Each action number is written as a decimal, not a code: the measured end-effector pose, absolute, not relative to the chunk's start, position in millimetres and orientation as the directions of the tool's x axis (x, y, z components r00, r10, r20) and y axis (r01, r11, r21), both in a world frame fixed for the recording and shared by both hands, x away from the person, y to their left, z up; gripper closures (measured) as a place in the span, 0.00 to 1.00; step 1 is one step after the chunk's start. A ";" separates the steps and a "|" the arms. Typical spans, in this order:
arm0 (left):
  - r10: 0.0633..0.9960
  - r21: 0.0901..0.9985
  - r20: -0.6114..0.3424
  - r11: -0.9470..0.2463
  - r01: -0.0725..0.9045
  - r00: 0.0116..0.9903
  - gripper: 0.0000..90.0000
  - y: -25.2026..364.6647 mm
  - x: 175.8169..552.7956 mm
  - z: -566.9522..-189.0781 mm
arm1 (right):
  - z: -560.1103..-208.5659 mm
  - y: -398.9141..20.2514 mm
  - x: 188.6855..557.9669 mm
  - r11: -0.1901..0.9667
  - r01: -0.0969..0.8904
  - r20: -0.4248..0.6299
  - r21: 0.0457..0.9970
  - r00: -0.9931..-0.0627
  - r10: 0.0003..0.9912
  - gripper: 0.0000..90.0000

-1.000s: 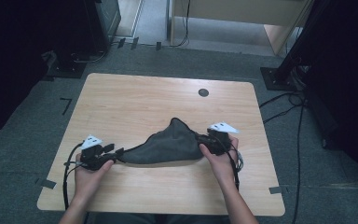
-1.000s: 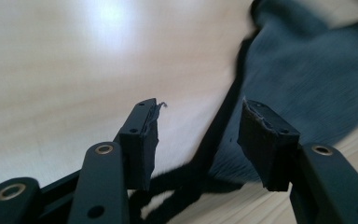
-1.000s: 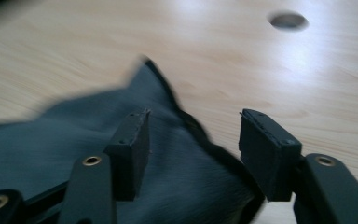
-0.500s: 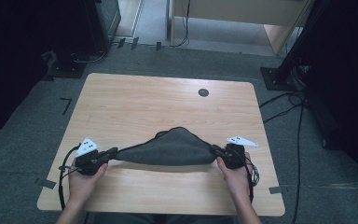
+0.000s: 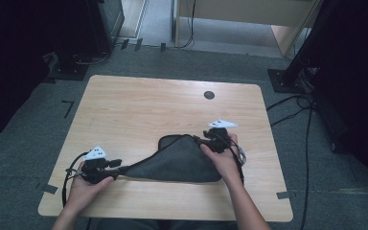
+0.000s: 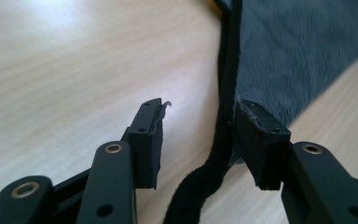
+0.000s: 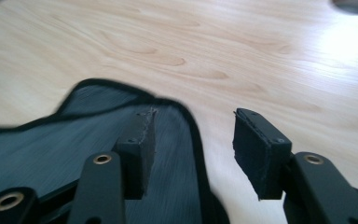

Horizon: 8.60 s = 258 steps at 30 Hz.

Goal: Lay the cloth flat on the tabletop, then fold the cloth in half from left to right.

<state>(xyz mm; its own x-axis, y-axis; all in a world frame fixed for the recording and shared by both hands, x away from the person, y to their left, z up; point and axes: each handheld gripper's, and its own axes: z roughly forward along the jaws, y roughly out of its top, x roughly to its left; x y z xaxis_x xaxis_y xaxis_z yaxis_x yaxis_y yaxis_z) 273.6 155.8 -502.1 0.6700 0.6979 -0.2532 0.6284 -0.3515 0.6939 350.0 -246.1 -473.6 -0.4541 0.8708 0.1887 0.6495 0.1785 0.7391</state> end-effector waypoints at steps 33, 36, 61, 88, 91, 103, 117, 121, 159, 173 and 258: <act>0.898 0.727 -0.258 -0.062 0.684 0.357 0.58 132.5 324.4 -490.5 | -464.7 -238.4 325.3 0.112 0.603 0.323 0.790 -0.564 0.760 0.56; 0.897 0.697 -0.248 -0.096 0.711 0.365 0.55 120.0 323.7 -496.0 | -479.4 -221.0 353.7 0.158 0.657 0.278 0.737 -0.507 0.816 0.52; 0.898 0.776 -0.163 -0.139 0.615 0.409 0.97 111.0 338.1 -480.1 | -442.3 -273.0 360.4 0.109 0.512 0.142 0.852 -0.426 0.894 0.94; 0.790 0.675 -0.101 -0.392 0.625 0.604 0.48 -28.3 323.6 -508.4 | -499.4 -263.2 344.1 0.236 0.674 0.151 0.699 -0.463 0.873 0.94; 0.799 0.655 -0.007 -0.450 0.607 0.601 0.47 -25.6 318.7 -507.5 | -492.4 -278.0 334.9 0.180 0.666 0.177 0.724 -0.432 0.884 0.98; 0.799 0.626 0.013 -0.475 0.619 0.601 0.48 40.3 296.4 -503.5 | -484.4 -350.5 249.1 0.028 0.671 0.156 0.741 -0.212 0.965 0.99; 0.820 0.698 -0.022 -0.397 0.596 0.572 0.46 85.7 283.4 -497.8 | -484.4 -387.7 207.4 -0.069 0.634 0.182 0.770 -0.114 0.977 0.75; 0.846 0.714 -0.053 -0.339 0.612 0.530 0.48 71.6 314.2 -497.5 | -477.0 -373.9 234.4 -0.011 0.615 0.152 0.788 -0.178 0.972 0.68; 0.951 0.628 0.166 -0.306 0.715 0.260 0.42 81.1 443.2 -500.6 | -521.2 -342.2 391.7 -0.025 0.651 0.110 0.759 -0.089 0.990 0.51; 0.945 0.742 0.008 -0.225 0.631 0.326 0.36 103.7 355.8 -480.5 | -486.8 -305.7 387.7 0.013 0.586 0.152 0.810 -0.233 0.961 0.47; 0.548 0.837 -0.174 -0.355 0.416 0.818 0.44 -90.3 218.9 -474.3 | -484.9 -344.6 425.8 -0.087 0.605 0.243 0.791 -0.181 0.953 0.67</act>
<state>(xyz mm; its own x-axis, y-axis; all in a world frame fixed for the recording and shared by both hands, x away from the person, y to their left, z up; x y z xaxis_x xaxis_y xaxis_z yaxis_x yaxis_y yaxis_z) 218.9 -90.3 -474.3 0.8184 0.5475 -0.1743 0.4158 -0.3550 0.8373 425.8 -344.6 -484.9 -0.1812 0.9529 0.2430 0.6052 -0.0867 0.7914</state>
